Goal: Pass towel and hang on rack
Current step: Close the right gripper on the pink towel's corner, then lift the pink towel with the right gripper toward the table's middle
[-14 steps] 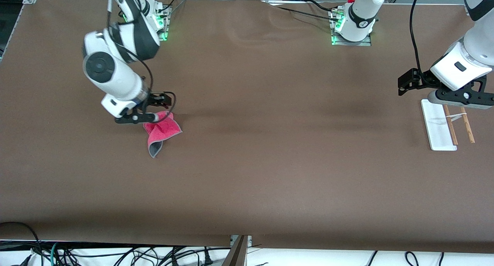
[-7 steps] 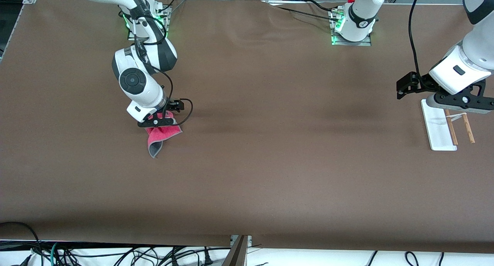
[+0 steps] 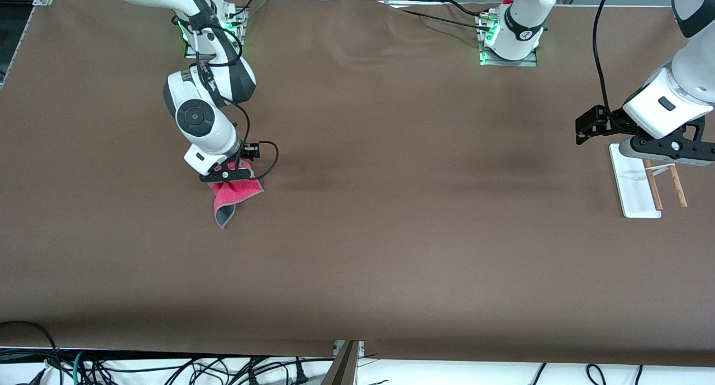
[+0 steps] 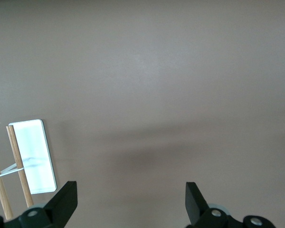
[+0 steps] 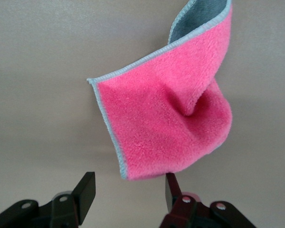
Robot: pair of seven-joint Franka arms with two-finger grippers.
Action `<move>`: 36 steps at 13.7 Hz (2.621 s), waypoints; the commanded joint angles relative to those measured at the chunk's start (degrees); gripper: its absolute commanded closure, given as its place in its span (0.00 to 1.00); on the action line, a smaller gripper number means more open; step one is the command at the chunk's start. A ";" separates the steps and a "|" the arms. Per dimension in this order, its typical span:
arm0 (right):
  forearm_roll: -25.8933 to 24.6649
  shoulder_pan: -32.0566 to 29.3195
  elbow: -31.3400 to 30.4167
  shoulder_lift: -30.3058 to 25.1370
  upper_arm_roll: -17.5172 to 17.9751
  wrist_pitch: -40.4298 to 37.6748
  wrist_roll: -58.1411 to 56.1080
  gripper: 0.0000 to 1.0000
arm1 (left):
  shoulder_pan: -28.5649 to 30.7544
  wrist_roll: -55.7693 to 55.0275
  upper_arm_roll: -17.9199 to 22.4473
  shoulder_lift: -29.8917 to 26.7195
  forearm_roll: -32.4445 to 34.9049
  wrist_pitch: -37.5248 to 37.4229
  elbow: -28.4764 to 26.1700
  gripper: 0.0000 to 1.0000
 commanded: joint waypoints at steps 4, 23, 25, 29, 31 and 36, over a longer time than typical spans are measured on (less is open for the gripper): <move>-1.59 0.23 -1.66 -1.21 -0.70 0.98 0.92 0.83 | 0.29 0.18 -0.10 0.86 0.63 -1.49 2.10 0.00; -1.50 -0.12 8.45 1.33 -0.70 -7.82 2.92 0.43 | -0.33 -0.43 -0.19 0.86 0.72 -1.94 2.10 0.00; -1.59 0.41 8.36 3.35 -0.70 -4.57 4.95 0.01 | -0.06 -0.43 -0.19 0.86 0.72 -1.93 2.10 0.00; -1.59 1.46 8.36 4.15 -0.70 -3.06 7.60 0.01 | -0.06 -0.52 -0.19 0.86 0.72 -2.11 2.01 0.00; -1.59 1.46 8.01 4.50 -0.70 -3.23 7.68 0.01 | -0.41 -0.52 -0.19 0.95 0.72 -2.02 2.01 0.00; -1.76 1.37 5.99 3.71 -0.70 -3.50 6.81 0.24 | -0.59 -0.52 -0.27 0.95 0.63 -2.46 1.75 0.00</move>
